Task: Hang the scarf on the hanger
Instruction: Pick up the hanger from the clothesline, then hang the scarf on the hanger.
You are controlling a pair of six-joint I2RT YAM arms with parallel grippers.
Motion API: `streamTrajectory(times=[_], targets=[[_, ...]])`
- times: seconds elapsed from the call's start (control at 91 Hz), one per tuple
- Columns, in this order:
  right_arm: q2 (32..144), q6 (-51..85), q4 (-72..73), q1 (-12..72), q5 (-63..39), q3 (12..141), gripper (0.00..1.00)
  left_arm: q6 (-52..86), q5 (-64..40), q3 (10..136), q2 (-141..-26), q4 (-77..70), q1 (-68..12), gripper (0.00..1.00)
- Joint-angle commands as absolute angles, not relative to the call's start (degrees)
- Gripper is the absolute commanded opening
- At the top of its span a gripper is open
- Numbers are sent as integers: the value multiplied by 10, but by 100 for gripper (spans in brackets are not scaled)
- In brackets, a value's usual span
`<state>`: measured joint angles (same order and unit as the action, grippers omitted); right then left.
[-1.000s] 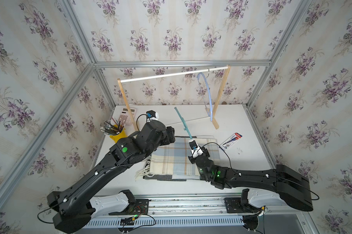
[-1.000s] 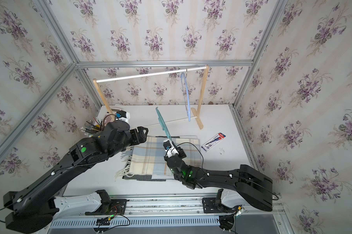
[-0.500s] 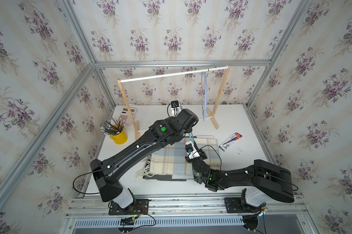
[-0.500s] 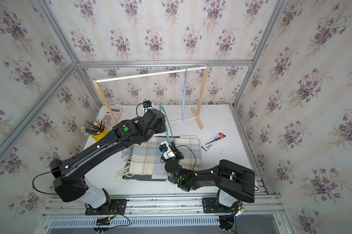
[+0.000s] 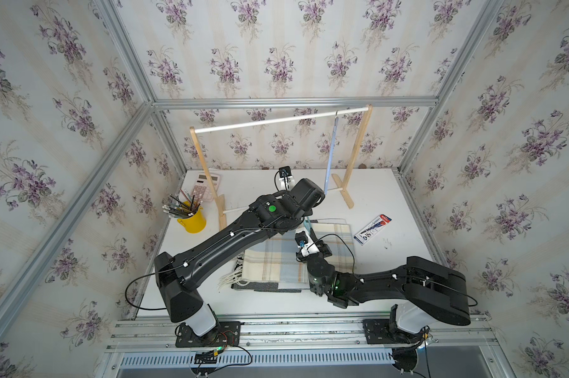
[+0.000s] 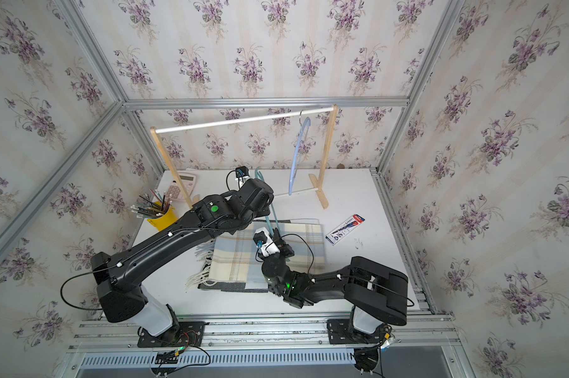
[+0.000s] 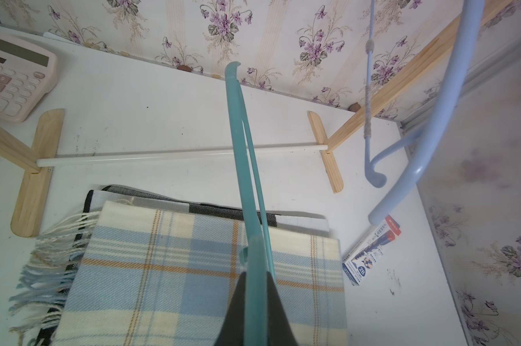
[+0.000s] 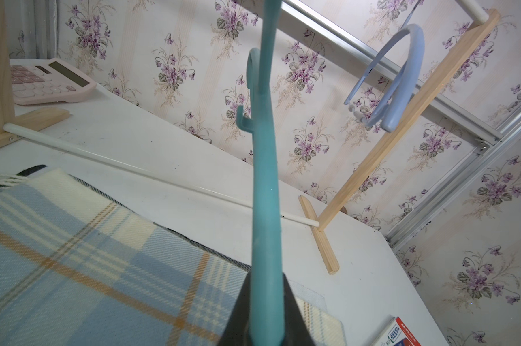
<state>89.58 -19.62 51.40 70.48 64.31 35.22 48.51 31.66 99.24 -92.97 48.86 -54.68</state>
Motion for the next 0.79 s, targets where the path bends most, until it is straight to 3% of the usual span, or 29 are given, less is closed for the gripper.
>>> streamTrajectory(times=[0.0,0.044,0.088,0.264,0.407,0.538,0.626,0.78], targets=[[860,-81,365,704,594,386,70,461,343,988,-917,505,-544,0],[840,-38,291,704,559,402,93,450,349,987,-911,505,-541,0],[815,-7,224,704,512,411,99,442,354,985,-903,506,-537,0],[690,68,51,696,280,409,100,369,291,963,-862,482,-495,0],[613,187,-92,649,225,417,100,309,192,929,-818,472,-453,0],[498,297,-111,503,77,368,97,297,59,873,-761,456,-425,0],[433,359,-114,398,53,332,94,309,-6,836,-745,447,-421,0],[444,383,-151,179,-63,289,89,355,-77,749,-736,365,-420,0]])
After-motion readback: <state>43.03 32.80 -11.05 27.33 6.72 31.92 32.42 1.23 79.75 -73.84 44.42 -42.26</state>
